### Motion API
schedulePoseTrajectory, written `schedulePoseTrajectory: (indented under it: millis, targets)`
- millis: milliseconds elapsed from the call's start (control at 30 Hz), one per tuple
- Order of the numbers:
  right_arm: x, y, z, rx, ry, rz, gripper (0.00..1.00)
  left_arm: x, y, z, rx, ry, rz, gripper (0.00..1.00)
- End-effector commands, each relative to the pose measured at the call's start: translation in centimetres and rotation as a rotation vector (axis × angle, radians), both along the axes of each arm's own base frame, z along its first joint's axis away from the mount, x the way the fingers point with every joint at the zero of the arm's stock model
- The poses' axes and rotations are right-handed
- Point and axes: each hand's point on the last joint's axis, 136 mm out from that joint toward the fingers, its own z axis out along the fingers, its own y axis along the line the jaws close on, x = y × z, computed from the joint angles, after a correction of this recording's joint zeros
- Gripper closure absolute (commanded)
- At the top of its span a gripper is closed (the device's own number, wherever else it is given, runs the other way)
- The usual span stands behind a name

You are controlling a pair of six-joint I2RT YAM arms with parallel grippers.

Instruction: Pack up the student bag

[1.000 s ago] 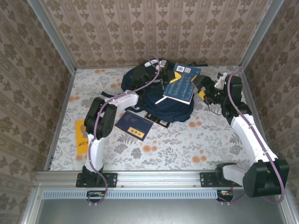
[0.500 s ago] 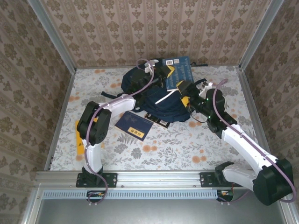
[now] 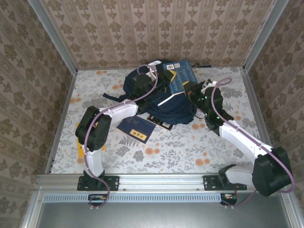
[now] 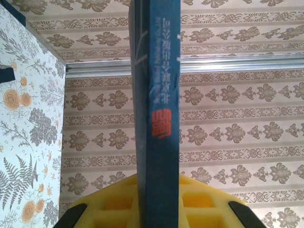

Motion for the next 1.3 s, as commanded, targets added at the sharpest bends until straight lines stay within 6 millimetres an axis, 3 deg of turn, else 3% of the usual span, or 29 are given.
schedulePoseTrajectory:
  millis: [0, 67, 167, 300, 467, 667, 967, 1267]
  targets:
    - [-0.2, -1.6, 2.6, -0.042, -0.052, -0.079, 1.0, -0.7, 0.8, 2.3, 0.025, -0.088, -0.01, 0.76]
    - [-1.2, -3.1, 2.1, -0.127, -0.014, -0.119, 1.0, -0.5, 1.3, 1.7, 0.111, -0.136, -0.033, 0.58]
    - [-2.8, -5.9, 0.8, -0.22, 0.048, -0.163, 1.0, 0.6, 3.1, -1.2, 0.354, -0.173, -0.057, 0.47]
    - [-4.6, -8.5, -1.9, -0.267, 0.131, -0.171, 1.0, 1.9, 4.1, -5.0, 0.648, -0.215, -0.14, 0.43]
    - [-6.2, -9.7, -3.6, -0.299, 0.16, -0.125, 1.0, 2.2, 3.1, -9.6, 0.87, -0.245, -0.292, 0.42]
    - [-7.4, -9.6, -3.7, -0.368, 0.155, -0.024, 1.0, 2.3, 1.4, -12.9, 0.863, -0.217, -0.438, 0.43]
    - [-8.5, -8.9, -4.4, -0.379, 0.139, 0.045, 1.0, 0.9, -0.3, -16.1, 0.867, -0.202, -0.543, 0.45]
    - [-8.5, -8.9, -5.1, -0.371, 0.143, 0.058, 1.0, -1.2, -3.2, -15.0, 0.747, -0.248, -0.632, 0.48]
